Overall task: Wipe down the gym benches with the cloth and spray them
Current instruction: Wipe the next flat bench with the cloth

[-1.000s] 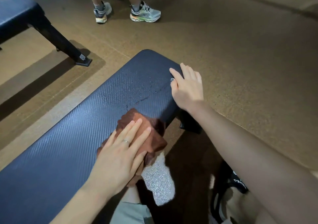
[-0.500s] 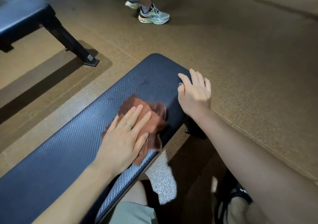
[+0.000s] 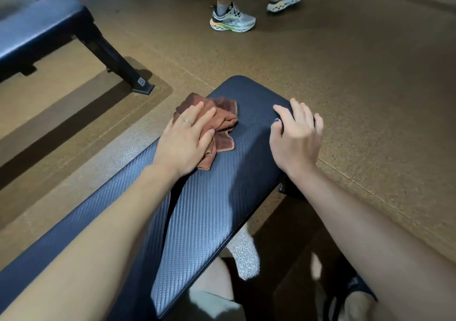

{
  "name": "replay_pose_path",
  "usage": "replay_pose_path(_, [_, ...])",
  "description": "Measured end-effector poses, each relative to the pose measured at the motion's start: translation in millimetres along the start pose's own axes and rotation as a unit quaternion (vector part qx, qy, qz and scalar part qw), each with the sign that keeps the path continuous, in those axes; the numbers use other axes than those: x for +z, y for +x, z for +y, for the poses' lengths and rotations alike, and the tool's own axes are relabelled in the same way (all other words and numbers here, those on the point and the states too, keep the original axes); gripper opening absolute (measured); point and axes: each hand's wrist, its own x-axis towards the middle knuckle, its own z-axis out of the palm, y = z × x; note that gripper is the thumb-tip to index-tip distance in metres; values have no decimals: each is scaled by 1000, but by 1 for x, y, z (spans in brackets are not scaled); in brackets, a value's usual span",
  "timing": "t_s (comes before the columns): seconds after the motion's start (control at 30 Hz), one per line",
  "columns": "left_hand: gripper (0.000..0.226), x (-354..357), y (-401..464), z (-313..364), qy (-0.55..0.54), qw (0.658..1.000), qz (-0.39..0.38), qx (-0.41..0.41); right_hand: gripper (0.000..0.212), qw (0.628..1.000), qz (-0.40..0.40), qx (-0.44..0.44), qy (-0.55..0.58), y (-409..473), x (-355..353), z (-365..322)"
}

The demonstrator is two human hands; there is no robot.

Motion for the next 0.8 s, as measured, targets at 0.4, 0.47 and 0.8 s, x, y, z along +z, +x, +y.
replay_pose_path(0.4, [62,-4,-47,-21,2,1000,-9,-12,42,999,-36,18,-15,1,-4,-7])
replay_pose_path(0.47, [63,0,-6,-25,-15,999,2,-47,42,999,-40,25,-8,1,-5,-7])
replay_pose_path(0.8, [59,-16,-74,-56,-30,990,-5,-137,43,998,-46,28,14,0,-9,-5])
